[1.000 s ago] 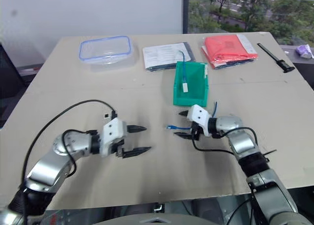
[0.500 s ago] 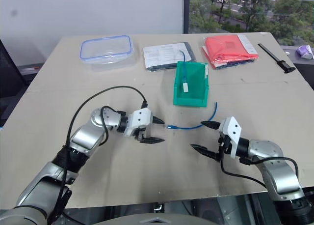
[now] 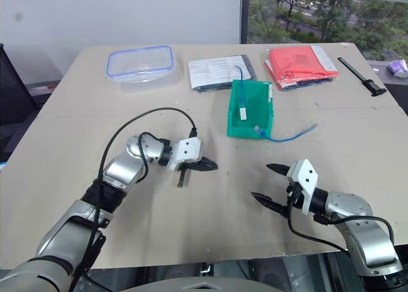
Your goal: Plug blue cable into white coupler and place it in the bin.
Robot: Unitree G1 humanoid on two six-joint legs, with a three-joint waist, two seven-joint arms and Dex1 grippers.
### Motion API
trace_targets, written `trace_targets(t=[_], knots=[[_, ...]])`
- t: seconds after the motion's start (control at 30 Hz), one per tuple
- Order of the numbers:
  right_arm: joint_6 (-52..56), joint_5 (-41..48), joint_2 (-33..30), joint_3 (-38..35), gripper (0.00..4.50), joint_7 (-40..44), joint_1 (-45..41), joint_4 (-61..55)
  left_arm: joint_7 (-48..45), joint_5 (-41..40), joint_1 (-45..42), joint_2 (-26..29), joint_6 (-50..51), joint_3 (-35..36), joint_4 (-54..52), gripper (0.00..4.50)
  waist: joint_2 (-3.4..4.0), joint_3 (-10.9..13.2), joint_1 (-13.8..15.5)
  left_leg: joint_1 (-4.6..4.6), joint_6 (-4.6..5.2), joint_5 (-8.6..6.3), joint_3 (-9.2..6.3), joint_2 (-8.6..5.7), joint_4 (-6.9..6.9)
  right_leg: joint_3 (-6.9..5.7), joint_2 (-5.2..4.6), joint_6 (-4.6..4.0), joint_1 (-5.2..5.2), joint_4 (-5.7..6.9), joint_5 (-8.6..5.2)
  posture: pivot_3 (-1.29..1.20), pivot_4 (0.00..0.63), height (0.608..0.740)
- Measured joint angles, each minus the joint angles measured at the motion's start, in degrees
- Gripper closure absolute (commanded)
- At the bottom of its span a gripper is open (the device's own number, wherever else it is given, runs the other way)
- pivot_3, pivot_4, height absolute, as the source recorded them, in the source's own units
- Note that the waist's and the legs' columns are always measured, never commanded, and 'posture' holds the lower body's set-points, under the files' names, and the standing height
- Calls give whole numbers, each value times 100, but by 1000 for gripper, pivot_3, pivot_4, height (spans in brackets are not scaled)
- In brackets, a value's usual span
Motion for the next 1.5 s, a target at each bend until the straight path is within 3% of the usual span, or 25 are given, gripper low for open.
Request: trace_targets(t=[0.5,0.83,1.13,1.23,1.3,1.4,1.43,1.5], knots=[[60,48,-48,158,0,61,10,148,231,-179,232,-232,554,262,-490,4459,-3,1,14,-8,0,0,-6,-3,9,-4,0,2,0,1,1,0,150,737],[-33,62,-48,15,0,71,28,177,889,169,-455,-1357,456,21,632,4459,-4,1,-4,-23,1,0,-9,-7,19,-13,10,8,-3,1,5,0,150,737],[78,208,-208,-355,0,-33,270,60,764,449,-822,-1445,186,-38,1198,4459,-4,1,-1,-54,1,0,-25,-5,48,-36,11,8,-8,0,6,0,150,737],[53,203,-205,-358,0,-88,300,59,471,401,-778,-1313,324,-39,970,3595,-4,1,-8,-61,1,0,-43,-4,60,-39,11,7,-11,2,6,0,150,737],[3,198,-204,-364,0,-129,335,60,245,357,-698,-1112,490,-21,584,2444,-3,1,-2,-63,1,0,-58,-3,66,-43,11,7,-10,4,6,0,150,737],[-45,197,-204,-365,0,-138,337,60,268,333,-694,-1080,551,30,465,1413,-3,1,9,-67,1,0,-65,-4,77,-47,11,7,-6,6,6,0,150,737],[-59,197,-204,-365,0,-144,335,59,380,348,-701,-1082,546,41,488,1164,-3,1,11,-68,1,0,-67,-4,83,-47,11,7,-4,6,5,0,150,737],[-63,192,-203,-365,0,-148,335,61,479,386,-730,-1101,531,43,550,1164,-3,1,9,-70,2,0,-67,-6,87,-46,10,8,-3,6,6,0,150,737]])
